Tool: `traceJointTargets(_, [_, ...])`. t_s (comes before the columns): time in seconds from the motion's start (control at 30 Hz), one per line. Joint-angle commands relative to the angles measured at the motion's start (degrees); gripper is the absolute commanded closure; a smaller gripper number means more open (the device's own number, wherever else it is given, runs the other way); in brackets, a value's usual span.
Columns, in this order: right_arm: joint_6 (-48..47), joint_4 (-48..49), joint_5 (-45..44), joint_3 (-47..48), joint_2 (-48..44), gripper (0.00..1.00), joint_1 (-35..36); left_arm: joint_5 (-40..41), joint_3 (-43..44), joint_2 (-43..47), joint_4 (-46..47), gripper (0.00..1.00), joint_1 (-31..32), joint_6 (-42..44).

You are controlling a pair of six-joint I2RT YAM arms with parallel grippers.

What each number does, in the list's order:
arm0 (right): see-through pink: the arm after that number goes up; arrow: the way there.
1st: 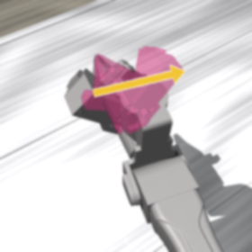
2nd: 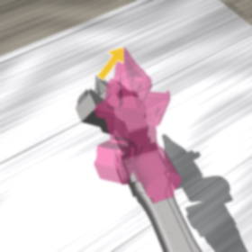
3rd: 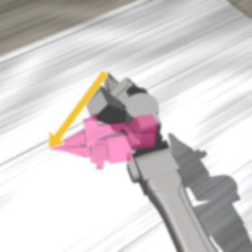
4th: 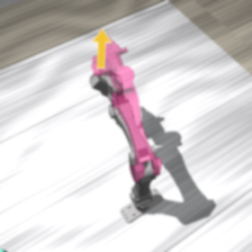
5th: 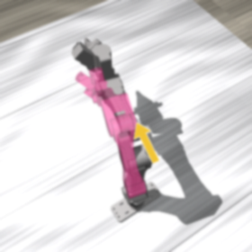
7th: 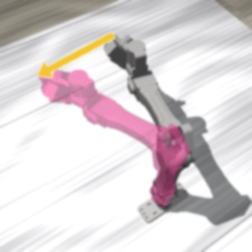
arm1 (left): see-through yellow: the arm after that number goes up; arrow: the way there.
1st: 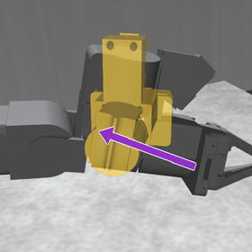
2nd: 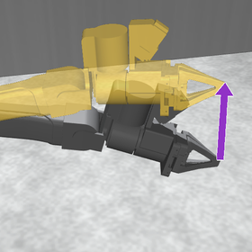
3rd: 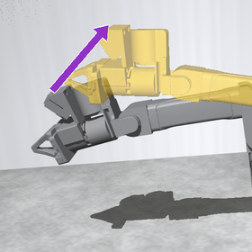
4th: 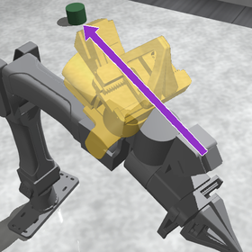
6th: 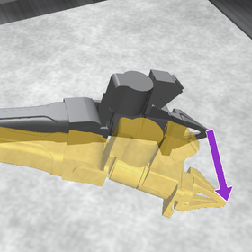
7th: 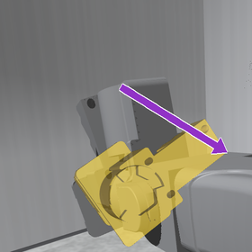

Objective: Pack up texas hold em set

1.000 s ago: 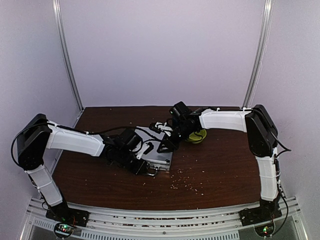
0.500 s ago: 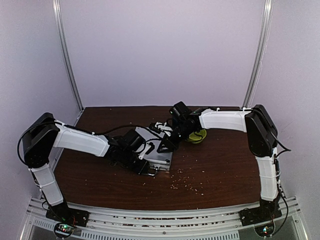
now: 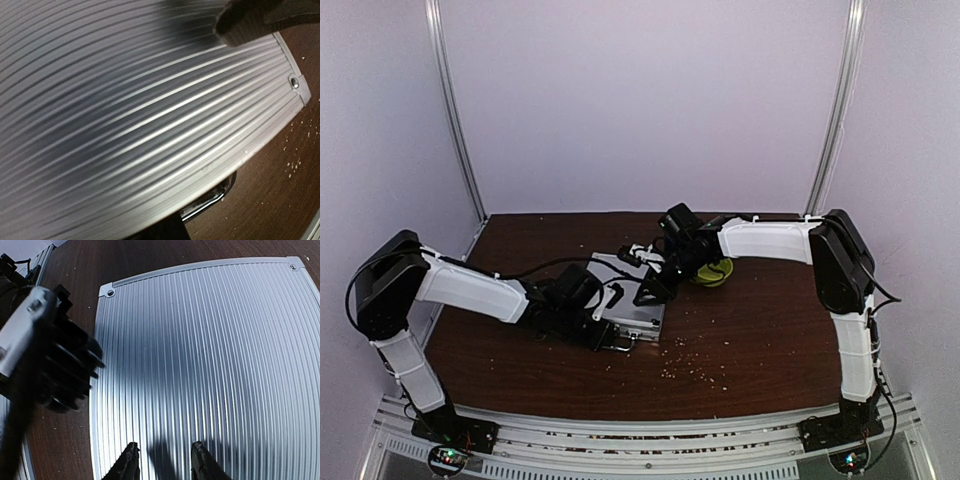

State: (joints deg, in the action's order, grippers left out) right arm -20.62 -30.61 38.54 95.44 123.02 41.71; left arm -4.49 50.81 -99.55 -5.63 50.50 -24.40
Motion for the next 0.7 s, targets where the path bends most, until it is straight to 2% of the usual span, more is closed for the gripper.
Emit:
traceJointTargets(0.0, [0.32,-7.78,-3.39,-1.01,1.53,0.63,0.21,0.22,-2.30,8.05,3.69,1.00,-0.52,3.16])
traceJointTargets(0.1, [0.32,-8.69,-4.16,-0.72,-2.61,0.63,-0.02,0.36,-1.97,12.93,1.43,1.00,-0.58,5.65])
traceJointTargets(0.27, [0.89,-9.23,-5.37,-1.19,-11.49,0.62,-2.84,8.85,2.99,17.91,-5.42,0.98,-0.86,11.15])
traceJointTargets(0.33, [1.83,-8.13,-5.78,-1.77,-15.49,0.60,-5.15,13.02,5.72,18.55,-7.59,0.82,-1.47,13.70])
traceJointTargets(0.47, [5.09,-2.99,-8.92,-4.53,-23.45,0.54,-10.86,19.74,11.48,18.49,-9.39,0.38,-3.83,18.08])
traceJointTargets(0.53, [8.42,1.67,-10.61,-7.24,-27.50,0.50,-13.95,21.72,13.92,18.07,-8.90,0.26,-5.68,18.95])
traceJointTargets(0.6, [13.27,7.20,-14.05,-10.33,-31.71,0.44,-17.01,22.05,16.72,17.04,-8.36,0.20,-8.00,19.08])
traceJointTargets(0.67, [16.82,11.71,-16.97,-13.31,-35.21,0.30,-19.93,23.07,19.64,15.96,-8.47,0.16,-10.03,18.63])
